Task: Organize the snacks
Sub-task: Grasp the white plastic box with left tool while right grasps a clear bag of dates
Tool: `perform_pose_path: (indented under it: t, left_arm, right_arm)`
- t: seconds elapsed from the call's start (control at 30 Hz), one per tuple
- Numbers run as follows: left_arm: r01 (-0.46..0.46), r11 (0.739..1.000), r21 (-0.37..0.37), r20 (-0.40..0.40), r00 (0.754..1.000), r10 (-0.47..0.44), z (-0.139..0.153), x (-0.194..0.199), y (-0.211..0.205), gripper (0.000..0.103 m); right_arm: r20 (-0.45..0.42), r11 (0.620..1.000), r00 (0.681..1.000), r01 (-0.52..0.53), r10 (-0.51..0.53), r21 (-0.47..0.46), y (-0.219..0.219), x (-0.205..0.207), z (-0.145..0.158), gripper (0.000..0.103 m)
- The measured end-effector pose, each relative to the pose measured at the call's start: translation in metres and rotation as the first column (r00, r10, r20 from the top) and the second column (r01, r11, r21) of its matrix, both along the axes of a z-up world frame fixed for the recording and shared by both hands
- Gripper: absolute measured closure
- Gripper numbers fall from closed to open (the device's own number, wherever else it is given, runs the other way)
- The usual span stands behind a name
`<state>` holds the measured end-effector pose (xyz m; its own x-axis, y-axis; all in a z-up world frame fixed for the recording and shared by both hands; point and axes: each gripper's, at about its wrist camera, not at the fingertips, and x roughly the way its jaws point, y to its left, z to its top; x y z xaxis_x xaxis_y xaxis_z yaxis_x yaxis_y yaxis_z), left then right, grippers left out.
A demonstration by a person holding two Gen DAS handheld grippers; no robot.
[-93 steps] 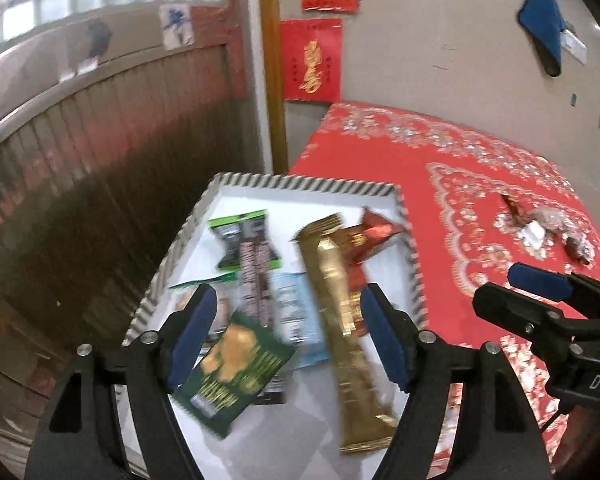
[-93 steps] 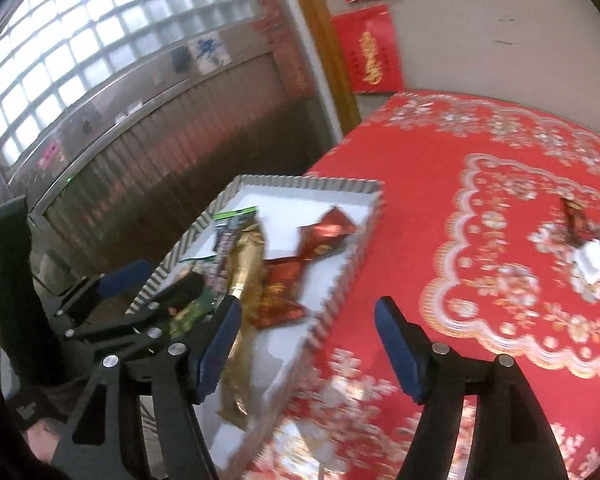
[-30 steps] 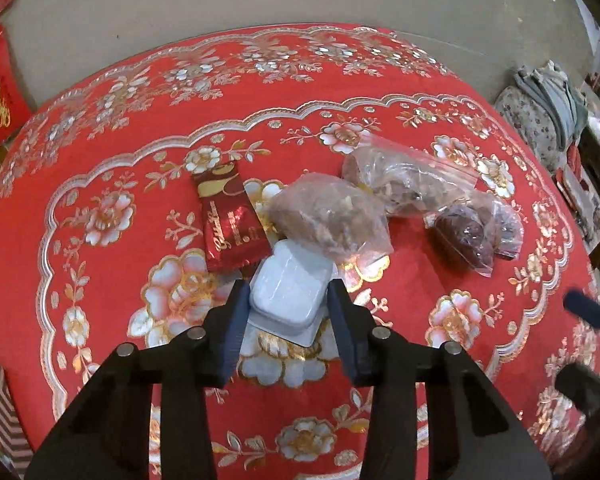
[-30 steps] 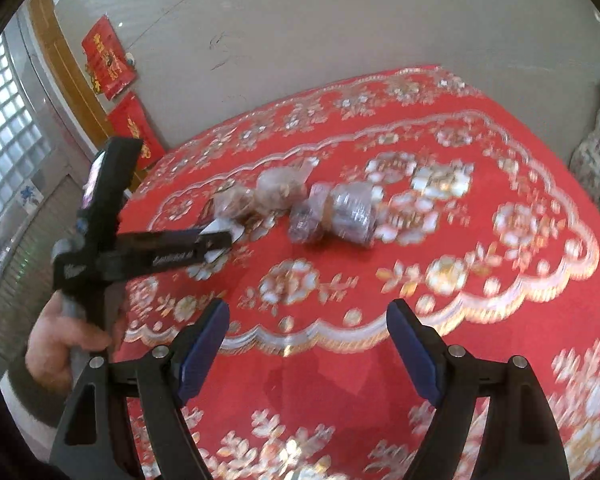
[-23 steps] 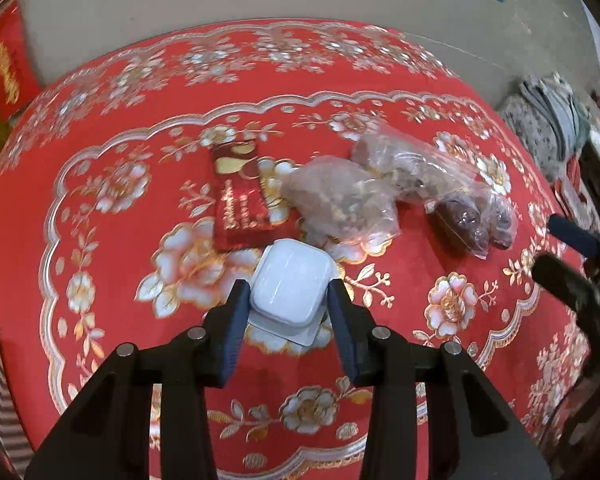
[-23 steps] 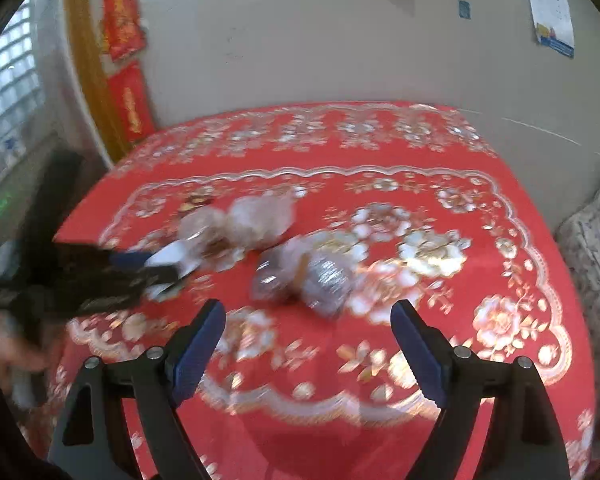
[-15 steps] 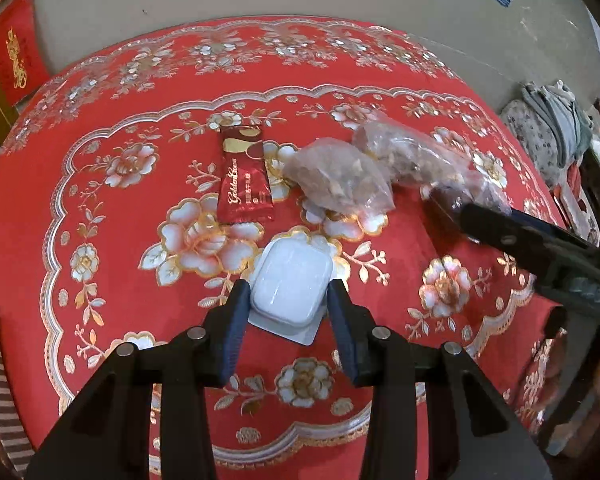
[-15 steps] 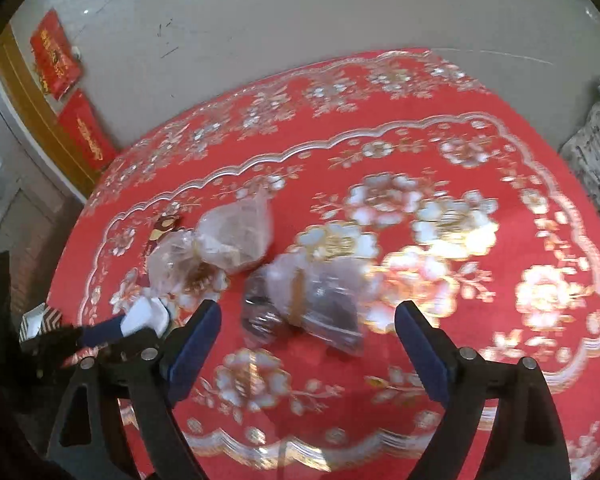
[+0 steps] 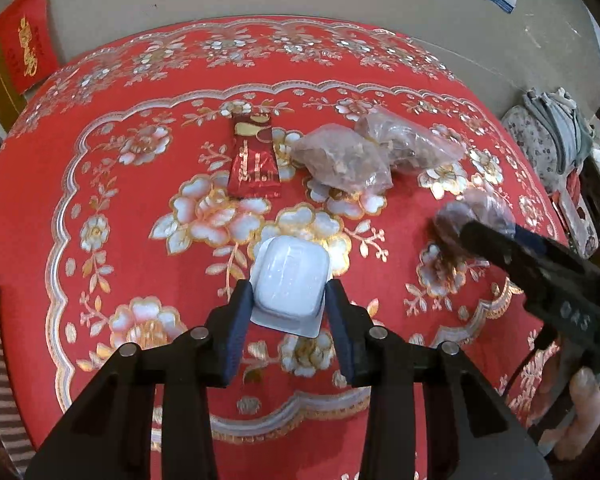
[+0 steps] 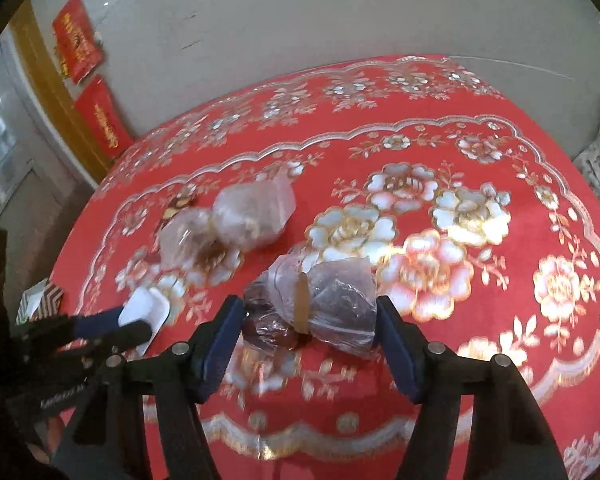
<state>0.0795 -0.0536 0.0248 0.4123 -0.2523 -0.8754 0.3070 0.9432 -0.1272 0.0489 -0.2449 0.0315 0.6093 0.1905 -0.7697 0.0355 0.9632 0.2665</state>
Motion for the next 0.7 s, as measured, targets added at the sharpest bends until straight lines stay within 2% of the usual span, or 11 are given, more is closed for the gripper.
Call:
perform_pose_path:
  t: [0.1, 0.2, 0.3, 0.37, 0.5, 0.57, 0.6, 0.63, 0.7]
  left_arm:
    - [-0.013, 1.0, -0.004, 0.012, 1.0, 0.013, 0.003, -0.011, 0.005, 0.067]
    - [-0.028, 1.0, 0.003, 0.042, 0.999, 0.027, 0.009, -0.024, 0.011, 0.073]
    - [-0.044, 0.999, -0.007, 0.06, 0.997, 0.044, 0.015, -0.037, 0.019, 0.074]
    - [-0.052, 0.999, -0.012, 0.058, 0.997, 0.053, 0.016, -0.041, 0.024, 0.074]
    - [-0.079, 0.996, -0.046, 0.034, 0.996, 0.08, 0.014, -0.036, 0.034, 0.074]
    - [-0.067, 0.997, -0.039, 0.03, 0.997, 0.069, 0.013, -0.034, 0.032, 0.074]
    - [-0.06, 0.997, -0.048, 0.027, 0.998, 0.061, 0.012, -0.033, 0.031, 0.074]
    - [-0.051, 0.997, -0.055, 0.015, 0.999, 0.052, 0.011, -0.03, 0.029, 0.074]
    - [-0.042, 0.998, -0.046, -0.005, 0.999, 0.042, 0.007, -0.025, 0.024, 0.072]
  right_arm:
    - [0.027, 1.0, 0.999, -0.023, 0.023, -0.007, 0.009, -0.022, 0.007, 0.036]
    - [0.051, 0.999, 0.998, -0.044, 0.043, 0.014, 0.015, -0.039, 0.013, 0.036]
    - [0.074, 0.998, 0.996, -0.059, 0.057, 0.025, 0.023, -0.055, 0.019, 0.036]
    - [0.089, 0.996, 0.994, -0.068, 0.064, 0.048, 0.026, -0.065, 0.024, 0.049]
    - [0.101, 0.998, 0.994, -0.053, 0.05, 0.021, 0.028, -0.069, 0.029, 0.049]
    - [0.078, 0.997, 0.995, -0.062, 0.058, 0.039, 0.028, -0.07, 0.026, 0.046]
    - [0.079, 0.997, 0.995, -0.065, 0.061, 0.05, 0.027, -0.072, 0.026, 0.04]
    - [0.082, 0.997, 0.995, -0.06, 0.056, 0.054, 0.025, -0.075, 0.025, 0.029]
    - [0.075, 0.997, 0.996, -0.056, 0.052, 0.05, 0.025, -0.077, 0.024, 0.02]
